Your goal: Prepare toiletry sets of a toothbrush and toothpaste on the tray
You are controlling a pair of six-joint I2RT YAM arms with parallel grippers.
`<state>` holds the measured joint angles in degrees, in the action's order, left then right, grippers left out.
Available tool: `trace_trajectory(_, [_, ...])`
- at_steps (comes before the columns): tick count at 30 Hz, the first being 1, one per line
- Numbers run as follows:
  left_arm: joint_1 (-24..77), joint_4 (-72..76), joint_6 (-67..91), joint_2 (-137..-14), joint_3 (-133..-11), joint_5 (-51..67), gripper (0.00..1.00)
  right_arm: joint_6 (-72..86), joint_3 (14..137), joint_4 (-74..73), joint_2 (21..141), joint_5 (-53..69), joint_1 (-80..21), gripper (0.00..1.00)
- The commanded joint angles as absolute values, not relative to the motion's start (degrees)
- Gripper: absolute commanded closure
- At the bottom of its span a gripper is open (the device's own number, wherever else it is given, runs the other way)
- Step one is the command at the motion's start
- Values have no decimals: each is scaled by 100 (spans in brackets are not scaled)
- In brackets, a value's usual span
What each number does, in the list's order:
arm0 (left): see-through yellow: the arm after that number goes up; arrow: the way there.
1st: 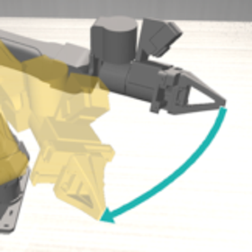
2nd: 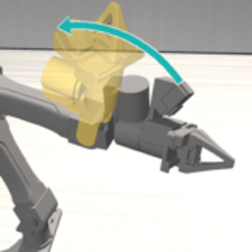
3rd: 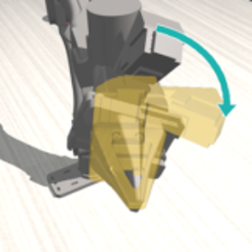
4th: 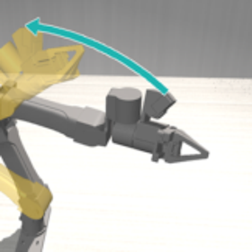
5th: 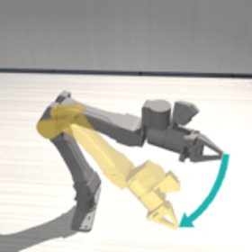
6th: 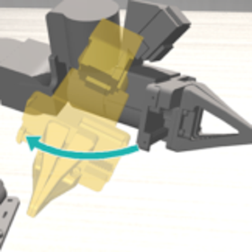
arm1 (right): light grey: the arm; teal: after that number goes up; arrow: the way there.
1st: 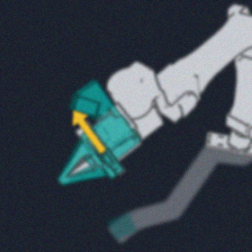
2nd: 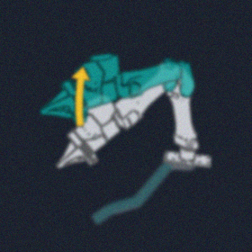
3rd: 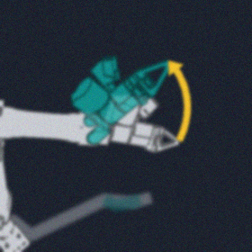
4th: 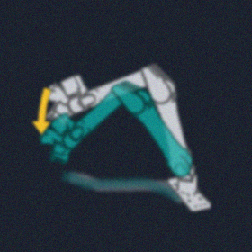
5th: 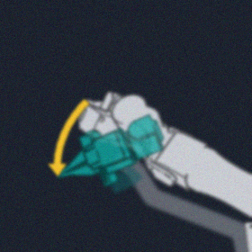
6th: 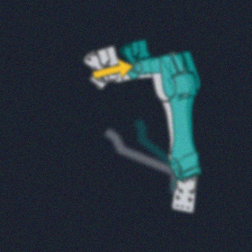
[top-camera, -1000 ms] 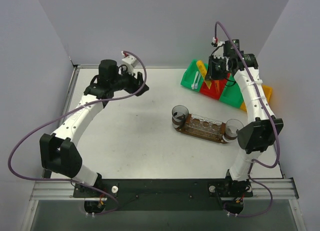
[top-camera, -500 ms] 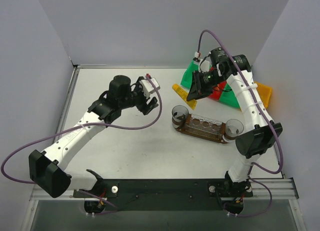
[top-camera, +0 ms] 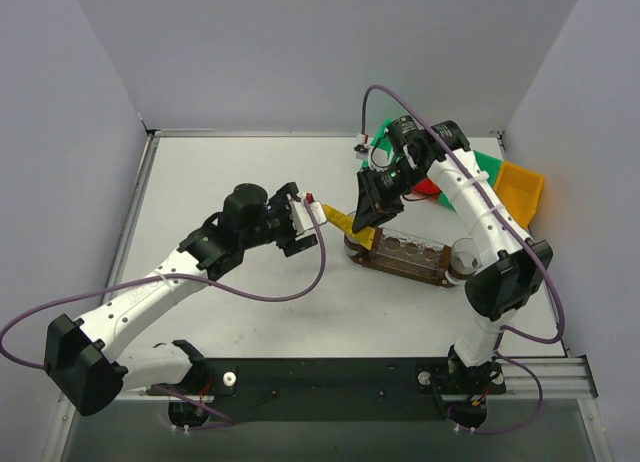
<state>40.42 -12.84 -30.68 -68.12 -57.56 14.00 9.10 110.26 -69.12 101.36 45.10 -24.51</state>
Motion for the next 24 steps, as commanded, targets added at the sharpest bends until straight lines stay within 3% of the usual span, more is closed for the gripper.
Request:
trace_trajectory(1, [4139,-554,-3507,-6618,-5775,1222,15,949,10776,-7224,9791,4807,-2584,100])
trace_trajectory(24, [4720,-764,-3762,-6943,-5871,1819,10,940,10863,-7242,9756,5159,-2883,100])
